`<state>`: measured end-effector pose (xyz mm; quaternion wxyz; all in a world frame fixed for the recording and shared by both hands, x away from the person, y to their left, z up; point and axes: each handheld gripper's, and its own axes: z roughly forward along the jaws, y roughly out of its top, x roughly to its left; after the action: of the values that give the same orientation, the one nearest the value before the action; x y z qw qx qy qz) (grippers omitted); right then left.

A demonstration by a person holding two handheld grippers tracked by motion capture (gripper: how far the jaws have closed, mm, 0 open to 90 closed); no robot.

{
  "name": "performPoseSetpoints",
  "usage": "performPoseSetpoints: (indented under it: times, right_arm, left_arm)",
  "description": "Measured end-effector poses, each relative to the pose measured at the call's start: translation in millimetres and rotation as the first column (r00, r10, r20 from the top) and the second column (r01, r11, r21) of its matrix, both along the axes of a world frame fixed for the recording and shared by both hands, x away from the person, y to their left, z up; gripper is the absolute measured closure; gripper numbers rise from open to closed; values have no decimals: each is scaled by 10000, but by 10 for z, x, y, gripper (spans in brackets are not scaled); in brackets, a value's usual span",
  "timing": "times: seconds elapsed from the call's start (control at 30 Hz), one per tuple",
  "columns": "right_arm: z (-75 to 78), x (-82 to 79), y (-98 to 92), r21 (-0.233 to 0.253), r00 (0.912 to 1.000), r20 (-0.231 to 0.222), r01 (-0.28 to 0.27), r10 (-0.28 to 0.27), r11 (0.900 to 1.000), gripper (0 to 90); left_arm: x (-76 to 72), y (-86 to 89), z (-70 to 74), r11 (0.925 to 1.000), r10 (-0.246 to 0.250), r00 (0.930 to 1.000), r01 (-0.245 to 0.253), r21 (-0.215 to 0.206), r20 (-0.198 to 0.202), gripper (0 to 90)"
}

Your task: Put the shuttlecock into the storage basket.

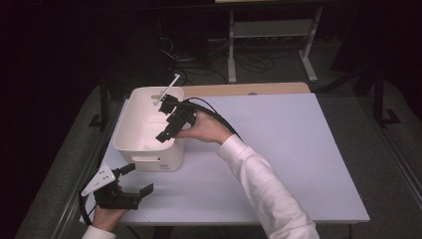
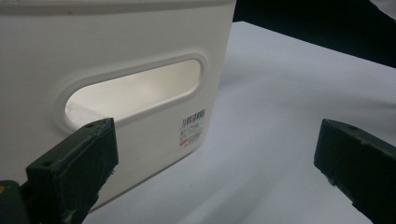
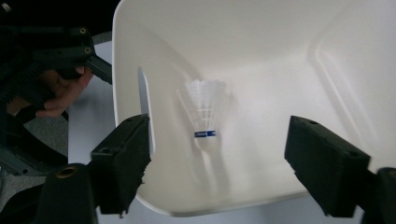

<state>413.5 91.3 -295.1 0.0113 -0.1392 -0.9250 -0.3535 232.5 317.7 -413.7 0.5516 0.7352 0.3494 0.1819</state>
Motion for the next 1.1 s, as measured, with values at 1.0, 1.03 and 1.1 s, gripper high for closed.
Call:
performPoseSetpoints:
  times: [1.0, 1.03, 1.1]
  right_arm:
    - [122, 8, -464, 630, 9953, 654, 669, -710, 9958, 0]
    - [121, 0, -480, 629, 9949, 628, 746, -786, 9952, 0]
    - [119, -3, -514, 616, 9941, 722, 760, -804, 9952, 0]
  left_arm:
    - [6, 0, -4, 10000, 6, 10000, -6, 90, -16, 0]
    - [5, 0, -4, 10000, 7, 10000, -7, 95, -20, 0]
    - [5, -3, -4, 10000, 23, 10000, -23, 83, -39, 0]
